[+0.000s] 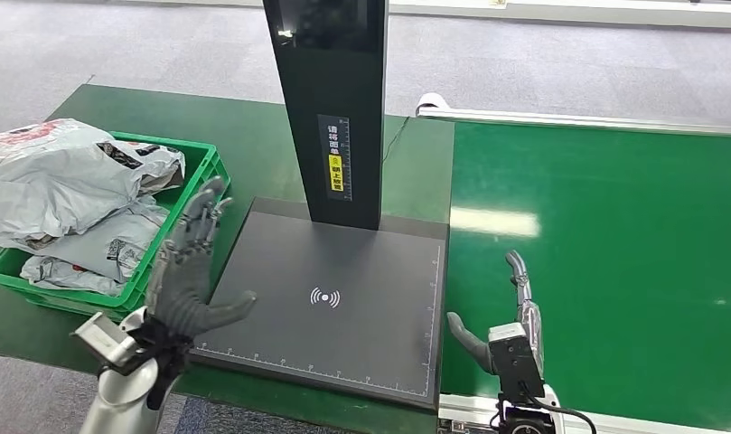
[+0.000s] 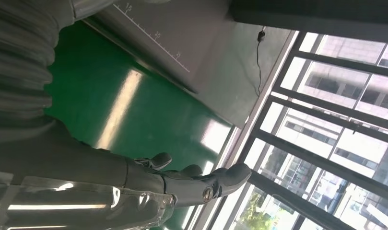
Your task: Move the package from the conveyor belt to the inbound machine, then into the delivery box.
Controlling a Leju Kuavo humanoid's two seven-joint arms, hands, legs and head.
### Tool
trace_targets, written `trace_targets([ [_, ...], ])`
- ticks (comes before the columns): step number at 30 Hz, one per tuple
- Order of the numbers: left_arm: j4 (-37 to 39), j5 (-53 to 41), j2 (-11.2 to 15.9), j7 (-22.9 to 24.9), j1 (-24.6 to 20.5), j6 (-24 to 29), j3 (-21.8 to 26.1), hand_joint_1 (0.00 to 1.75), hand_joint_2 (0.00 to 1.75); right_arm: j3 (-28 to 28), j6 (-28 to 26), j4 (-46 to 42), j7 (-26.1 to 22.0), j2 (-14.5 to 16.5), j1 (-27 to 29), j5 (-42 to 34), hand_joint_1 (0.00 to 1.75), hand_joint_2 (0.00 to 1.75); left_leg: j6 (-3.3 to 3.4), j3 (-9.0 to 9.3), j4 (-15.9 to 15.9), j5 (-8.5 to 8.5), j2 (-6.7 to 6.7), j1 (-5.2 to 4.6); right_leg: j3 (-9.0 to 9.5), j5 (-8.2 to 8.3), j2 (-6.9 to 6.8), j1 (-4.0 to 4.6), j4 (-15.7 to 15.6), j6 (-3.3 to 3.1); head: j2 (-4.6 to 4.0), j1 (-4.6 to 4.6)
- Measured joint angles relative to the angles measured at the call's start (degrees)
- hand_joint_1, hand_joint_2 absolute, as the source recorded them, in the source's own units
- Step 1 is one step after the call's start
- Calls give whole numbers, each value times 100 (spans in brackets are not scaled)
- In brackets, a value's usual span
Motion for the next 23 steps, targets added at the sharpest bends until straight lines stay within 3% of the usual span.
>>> trace_targets([
  [8,1286,-214,-316,-195,35,360,-573,0,175,392,92,156,-5,-2,-89,-215,0,175,0,0,0,0,0,0,0,0,0,0,0,0,0,-1],
  [16,2296,55,-576,-222,89,45,-642,0,175,749,136,521,-15,-5,-91,-572,0,175,0,-2,-1,-1,0,0,-1,0,0,0,0,0,0,0],
  [23,2718,-70,-660,-223,174,182,-619,0,175,951,147,813,-25,-4,-128,-740,0,175,0,-2,-1,-1,-1,0,0,0,-1,0,0,0,0,1],
])
